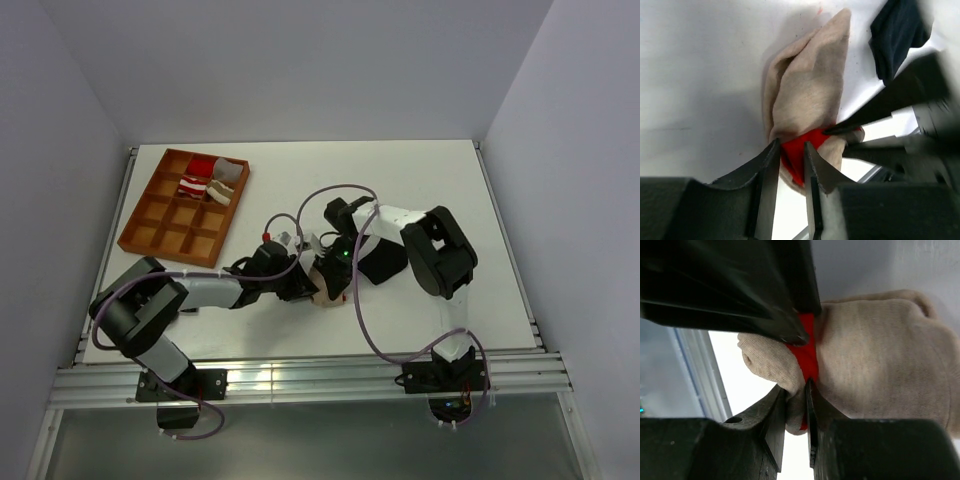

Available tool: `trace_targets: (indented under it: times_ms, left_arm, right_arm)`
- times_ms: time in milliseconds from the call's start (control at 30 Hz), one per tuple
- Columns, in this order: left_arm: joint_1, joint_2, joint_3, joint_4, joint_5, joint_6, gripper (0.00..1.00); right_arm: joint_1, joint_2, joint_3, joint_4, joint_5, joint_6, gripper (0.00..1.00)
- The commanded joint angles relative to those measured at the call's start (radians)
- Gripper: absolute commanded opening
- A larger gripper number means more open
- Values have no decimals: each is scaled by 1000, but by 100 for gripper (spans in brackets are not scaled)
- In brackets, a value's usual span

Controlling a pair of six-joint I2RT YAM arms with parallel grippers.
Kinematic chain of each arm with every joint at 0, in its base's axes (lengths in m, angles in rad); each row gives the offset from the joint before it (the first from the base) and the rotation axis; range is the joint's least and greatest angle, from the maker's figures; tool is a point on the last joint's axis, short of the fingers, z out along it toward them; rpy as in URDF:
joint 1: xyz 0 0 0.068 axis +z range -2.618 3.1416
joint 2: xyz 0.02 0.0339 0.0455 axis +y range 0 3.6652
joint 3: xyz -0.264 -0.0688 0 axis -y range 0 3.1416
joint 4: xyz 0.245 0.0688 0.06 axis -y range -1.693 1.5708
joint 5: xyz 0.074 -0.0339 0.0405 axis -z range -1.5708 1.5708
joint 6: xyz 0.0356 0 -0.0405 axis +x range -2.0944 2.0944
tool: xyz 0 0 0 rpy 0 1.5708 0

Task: Roll the socks
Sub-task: Roll the sock at the center of the board.

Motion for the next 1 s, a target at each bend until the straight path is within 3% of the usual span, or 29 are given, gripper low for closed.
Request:
trace_targets:
  times_ms: [0, 300, 433, 700, 967]
  left_arm:
    - [-11, -71, -30, 47, -88, 40, 31]
    - [-17, -197, -70, 72, -196, 158, 41]
    - [-25, -237, -110, 164, -196, 253, 46]
    - [-42, -199, -122, 355, -49, 443, 50]
    - [-43, -94, -95, 428, 57, 477, 51]
  right_arm:
    - [-20, 67, 46, -107, 50, -25, 10]
    - [-23, 113, 97, -121, 94, 1, 10]
    - [-26, 135, 120, -129, 104, 9, 10]
    - [-32, 190, 175, -158, 82, 15, 11]
    - [-35, 199, 189, -154, 84, 29, 11]
